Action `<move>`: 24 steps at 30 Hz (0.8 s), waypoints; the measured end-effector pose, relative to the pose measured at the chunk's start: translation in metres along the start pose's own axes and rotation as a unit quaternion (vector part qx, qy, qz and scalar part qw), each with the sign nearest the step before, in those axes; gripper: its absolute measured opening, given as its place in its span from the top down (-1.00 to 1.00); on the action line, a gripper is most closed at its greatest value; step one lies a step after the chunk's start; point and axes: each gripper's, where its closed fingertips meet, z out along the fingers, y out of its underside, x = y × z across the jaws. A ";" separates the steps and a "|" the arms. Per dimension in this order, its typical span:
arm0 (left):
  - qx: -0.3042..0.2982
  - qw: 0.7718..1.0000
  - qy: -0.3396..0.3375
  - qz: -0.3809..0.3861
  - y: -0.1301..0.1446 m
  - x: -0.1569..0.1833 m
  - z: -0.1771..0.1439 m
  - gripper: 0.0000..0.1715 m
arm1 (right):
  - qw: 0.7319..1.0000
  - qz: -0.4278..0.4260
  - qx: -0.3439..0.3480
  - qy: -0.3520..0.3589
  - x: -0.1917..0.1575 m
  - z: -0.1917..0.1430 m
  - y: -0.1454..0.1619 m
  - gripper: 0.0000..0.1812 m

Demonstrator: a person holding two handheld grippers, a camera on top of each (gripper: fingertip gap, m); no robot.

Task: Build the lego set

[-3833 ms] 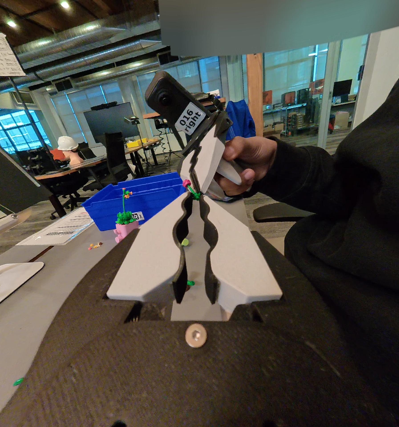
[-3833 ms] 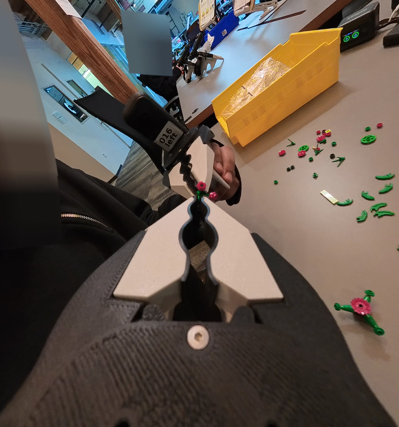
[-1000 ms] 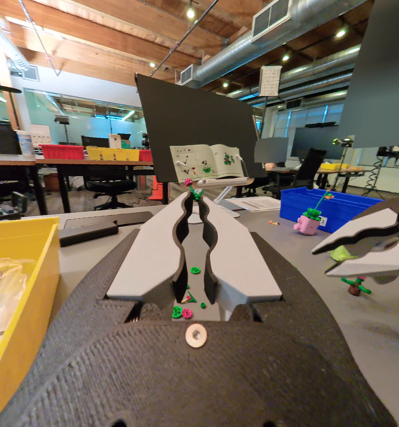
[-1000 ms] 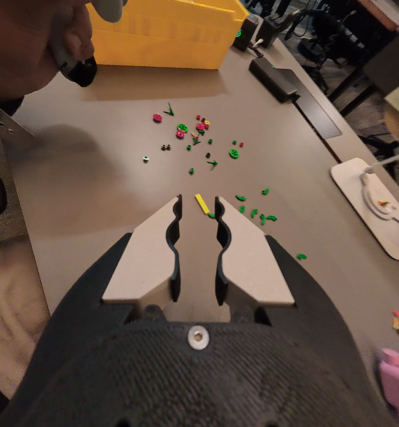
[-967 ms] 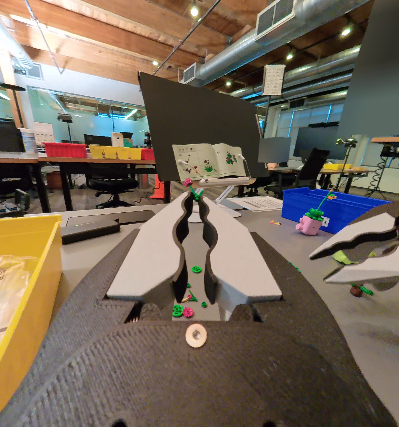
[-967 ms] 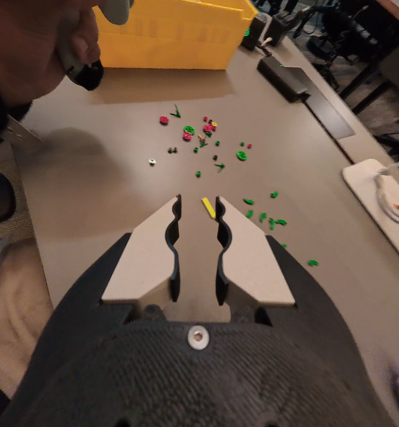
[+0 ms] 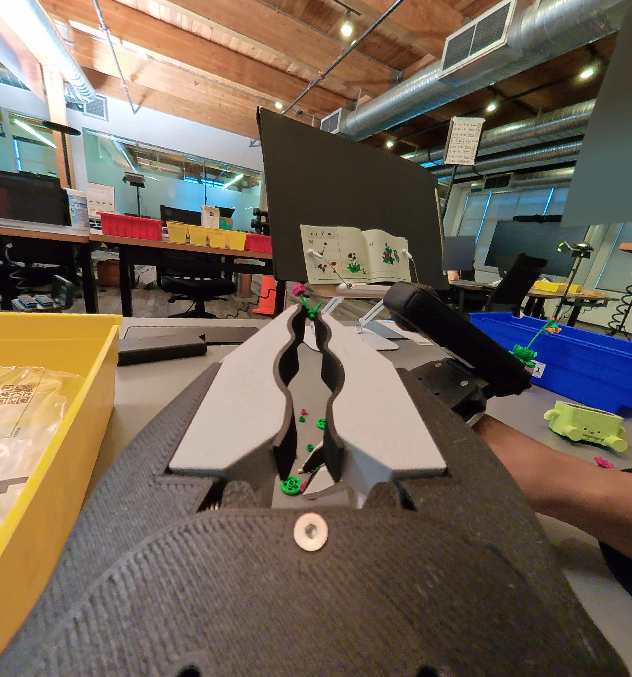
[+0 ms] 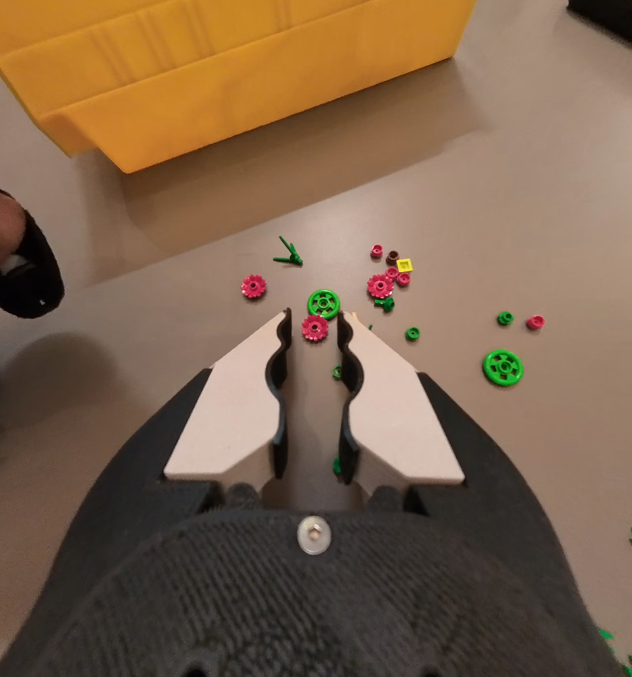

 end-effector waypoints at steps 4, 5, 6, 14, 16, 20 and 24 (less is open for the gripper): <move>-0.001 1.000 0.001 -0.001 0.001 0.001 0.001 0.97 | 1.000 -0.011 -0.009 0.014 0.002 0.002 0.002 0.71; -0.002 1.000 0.001 -0.001 0.002 0.001 0.001 0.96 | 1.000 -0.015 -0.012 0.018 0.003 0.003 0.003 0.71; -0.002 1.000 0.002 0.000 0.002 0.001 0.001 0.96 | 1.000 -0.014 -0.013 0.018 0.003 0.003 0.003 0.71; -0.002 1.000 0.005 -0.003 0.002 0.002 0.001 0.97 | 1.000 -0.003 -0.010 0.013 0.002 0.003 0.001 0.72; 0.000 1.000 0.000 -0.004 0.001 0.000 0.001 0.97 | 1.000 0.003 -0.009 0.008 0.001 0.005 0.002 0.74; 0.003 1.000 -0.013 -0.009 0.000 -0.005 0.001 0.96 | 1.000 0.006 -0.015 0.009 0.003 0.007 0.005 0.83; 0.002 1.000 -0.009 -0.011 0.001 -0.003 0.002 0.96 | 1.000 0.012 -0.010 0.002 0.001 0.003 0.005 0.85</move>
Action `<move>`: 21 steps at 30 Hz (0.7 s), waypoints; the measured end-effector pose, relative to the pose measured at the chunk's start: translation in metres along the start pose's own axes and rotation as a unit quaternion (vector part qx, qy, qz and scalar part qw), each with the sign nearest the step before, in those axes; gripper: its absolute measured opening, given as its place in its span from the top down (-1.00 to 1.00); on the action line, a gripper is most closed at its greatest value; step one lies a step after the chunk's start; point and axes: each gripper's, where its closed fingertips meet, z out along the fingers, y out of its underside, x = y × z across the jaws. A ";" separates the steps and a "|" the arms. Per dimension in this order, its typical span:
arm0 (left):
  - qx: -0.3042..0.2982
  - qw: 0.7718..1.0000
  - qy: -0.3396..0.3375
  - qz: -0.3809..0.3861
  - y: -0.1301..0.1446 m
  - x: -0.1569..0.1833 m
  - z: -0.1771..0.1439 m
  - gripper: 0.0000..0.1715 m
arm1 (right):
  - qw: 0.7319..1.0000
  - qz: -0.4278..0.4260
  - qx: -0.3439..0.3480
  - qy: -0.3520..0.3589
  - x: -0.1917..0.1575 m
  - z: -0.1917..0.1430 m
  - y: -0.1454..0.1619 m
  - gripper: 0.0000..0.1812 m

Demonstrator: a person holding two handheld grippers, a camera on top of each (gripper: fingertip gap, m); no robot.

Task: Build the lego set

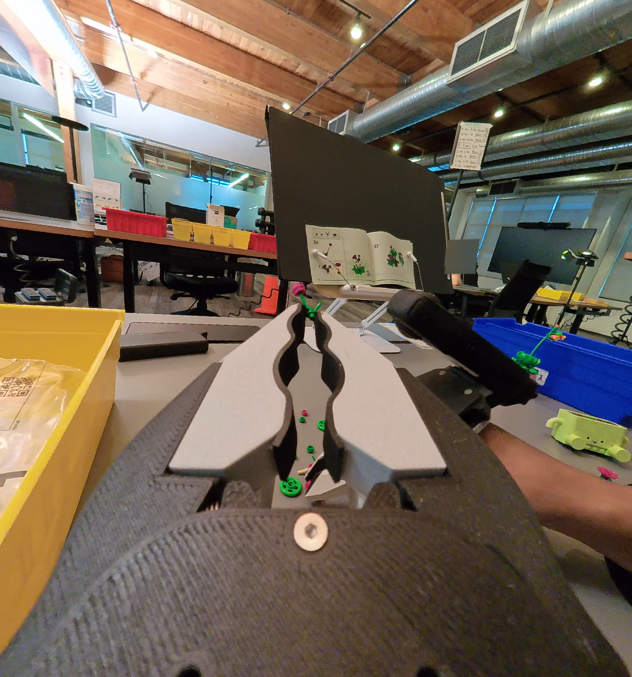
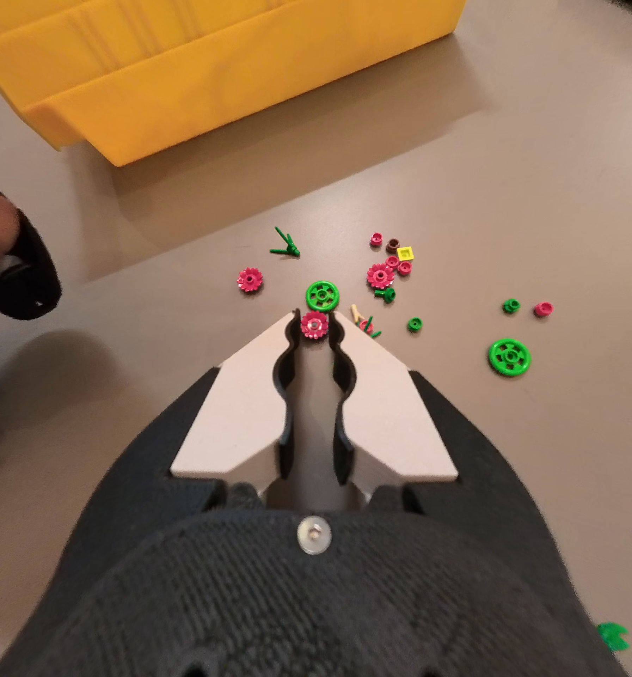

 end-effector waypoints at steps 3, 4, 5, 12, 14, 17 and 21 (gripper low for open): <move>0.001 1.000 0.003 0.000 -0.001 0.001 0.000 0.97 | 1.000 0.008 0.019 -0.011 -0.005 -0.012 -0.004 0.85; 0.002 1.000 0.003 -0.001 -0.001 0.000 -0.001 0.96 | 0.999 0.010 0.027 -0.014 -0.007 -0.019 -0.005 0.85; 0.003 1.000 0.004 -0.003 -0.001 0.000 -0.001 0.96 | 0.999 0.011 0.033 -0.016 -0.009 -0.026 -0.006 0.85; 0.006 1.000 0.011 -0.015 -0.001 0.001 -0.001 0.97 | 0.999 -0.001 0.040 -0.010 -0.032 -0.091 0.021 0.85; 0.007 1.000 0.014 -0.018 -0.001 0.003 0.000 0.97 | 0.999 0.004 0.040 -0.015 -0.045 -0.108 0.033 0.85; 0.004 0.999 0.025 -0.023 0.000 0.009 0.002 0.97 | 1.000 0.007 0.026 -0.010 -0.060 -0.128 0.055 0.85; -0.001 0.998 0.065 -0.022 0.001 0.027 0.005 0.97 | 0.999 0.040 0.005 -0.013 -0.073 -0.148 0.091 0.85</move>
